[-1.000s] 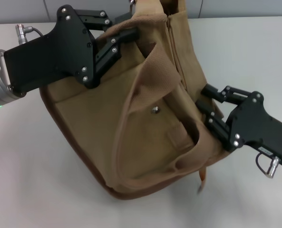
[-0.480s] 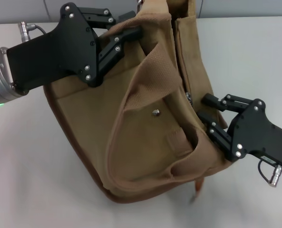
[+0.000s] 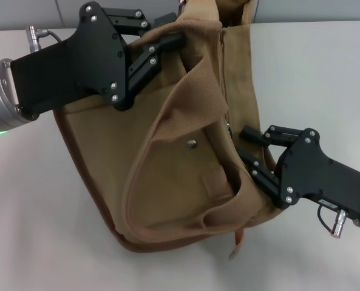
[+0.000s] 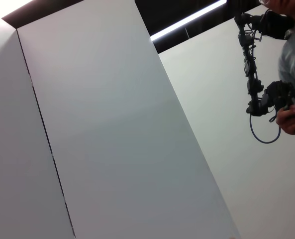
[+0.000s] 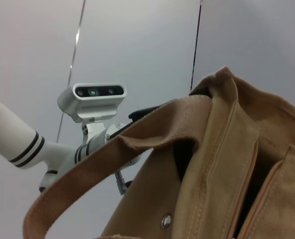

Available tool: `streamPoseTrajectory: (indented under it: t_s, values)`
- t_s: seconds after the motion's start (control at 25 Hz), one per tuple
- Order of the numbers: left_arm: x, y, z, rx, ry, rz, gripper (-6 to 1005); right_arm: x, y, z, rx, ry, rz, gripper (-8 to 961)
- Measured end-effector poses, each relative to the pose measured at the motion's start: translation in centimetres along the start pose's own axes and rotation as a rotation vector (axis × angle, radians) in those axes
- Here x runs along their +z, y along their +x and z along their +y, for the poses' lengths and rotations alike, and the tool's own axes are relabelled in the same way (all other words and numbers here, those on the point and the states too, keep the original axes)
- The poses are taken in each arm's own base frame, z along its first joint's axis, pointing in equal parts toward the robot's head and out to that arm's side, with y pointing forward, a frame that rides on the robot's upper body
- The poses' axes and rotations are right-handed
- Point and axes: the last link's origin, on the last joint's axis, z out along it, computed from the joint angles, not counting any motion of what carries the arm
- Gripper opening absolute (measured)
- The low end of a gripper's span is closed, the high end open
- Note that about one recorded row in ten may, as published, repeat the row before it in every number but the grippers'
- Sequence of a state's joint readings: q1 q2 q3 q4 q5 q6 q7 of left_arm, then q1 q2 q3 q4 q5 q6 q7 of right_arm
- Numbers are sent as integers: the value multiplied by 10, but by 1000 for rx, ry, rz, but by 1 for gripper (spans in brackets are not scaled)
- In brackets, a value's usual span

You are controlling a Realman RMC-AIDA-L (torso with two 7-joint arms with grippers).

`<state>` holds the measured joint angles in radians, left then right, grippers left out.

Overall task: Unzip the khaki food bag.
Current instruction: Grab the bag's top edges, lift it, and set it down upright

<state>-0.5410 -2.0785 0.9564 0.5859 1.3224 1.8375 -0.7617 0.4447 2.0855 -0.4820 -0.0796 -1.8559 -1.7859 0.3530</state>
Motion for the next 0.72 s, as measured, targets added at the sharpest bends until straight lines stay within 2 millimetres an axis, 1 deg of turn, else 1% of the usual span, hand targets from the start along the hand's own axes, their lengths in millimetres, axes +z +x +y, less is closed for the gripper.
streamPoseTrajectory:
  t_s: [0.2, 0.36, 0.6, 0.72]
  values:
    - [1, 0, 0, -2, -4, 1, 91, 3, 3, -3, 12, 14, 23, 277]
    - [1, 0, 1, -2, -5, 4, 91, 10, 5, -7, 42, 3, 36, 274]
    - [1, 1, 1, -3, -8, 8, 90, 17, 6, -12, 79, -8, 53, 60]
    - [1, 1, 1, -3, -8, 8, 91, 17, 6, -13, 82, -10, 52, 39]
